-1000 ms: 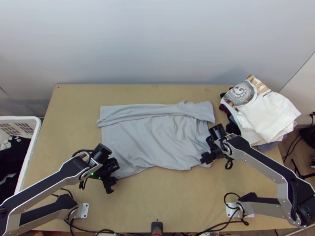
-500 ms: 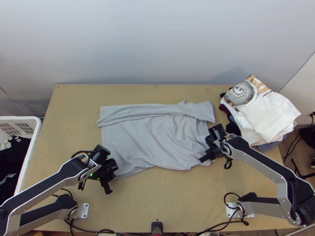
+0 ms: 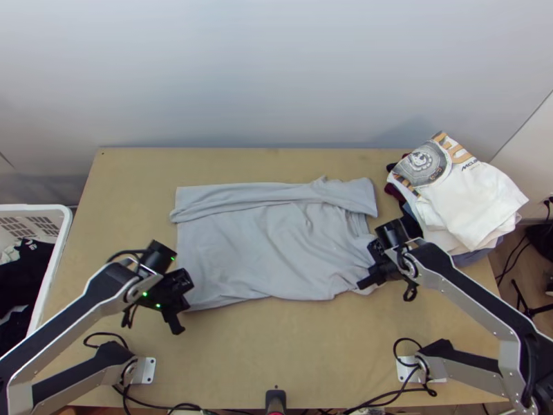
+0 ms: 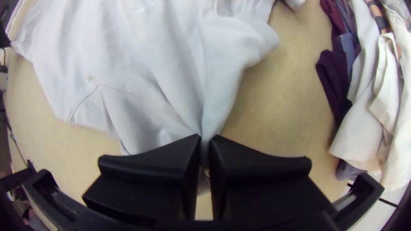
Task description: Fold the t-shirt
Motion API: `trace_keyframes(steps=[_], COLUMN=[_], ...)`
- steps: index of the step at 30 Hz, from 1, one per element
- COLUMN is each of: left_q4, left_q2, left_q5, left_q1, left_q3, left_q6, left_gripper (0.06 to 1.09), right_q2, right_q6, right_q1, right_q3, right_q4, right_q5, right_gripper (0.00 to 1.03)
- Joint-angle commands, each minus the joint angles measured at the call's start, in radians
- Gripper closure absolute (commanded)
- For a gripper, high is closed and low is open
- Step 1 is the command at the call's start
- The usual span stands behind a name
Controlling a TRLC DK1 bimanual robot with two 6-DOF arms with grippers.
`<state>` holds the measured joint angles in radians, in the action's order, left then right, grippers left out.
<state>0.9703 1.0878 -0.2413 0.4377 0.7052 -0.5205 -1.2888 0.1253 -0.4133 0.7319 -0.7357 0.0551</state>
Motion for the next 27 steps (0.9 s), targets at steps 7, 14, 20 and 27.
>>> trace_keyframes(steps=[7,14,20,27], left_q4=[0.191,0.277,0.208,0.051], left_q2=[-0.012,-0.065,0.067,0.265], left_q5=[-0.013,-0.015,-0.03,-0.026], left_q1=[-0.286,-0.289,-0.318,-0.355], left_q3=[0.089,0.088,0.221,0.373], left_q6=[-0.213,-0.23,-0.204,-0.165], left_gripper=[1.03,1.03,1.03,1.03], right_q2=[0.129,0.149,0.108,-0.012], right_q6=[0.045,0.05,0.042,0.043], right_q1=[0.011,0.007,0.025,0.126], right_q3=[0.0,0.015,0.152,0.216], right_q4=[-0.172,-0.243,-0.248,-0.186], right_q5=[-0.101,-0.166,-0.195,-0.195], right_gripper=[1.0,1.0,0.99,0.99])
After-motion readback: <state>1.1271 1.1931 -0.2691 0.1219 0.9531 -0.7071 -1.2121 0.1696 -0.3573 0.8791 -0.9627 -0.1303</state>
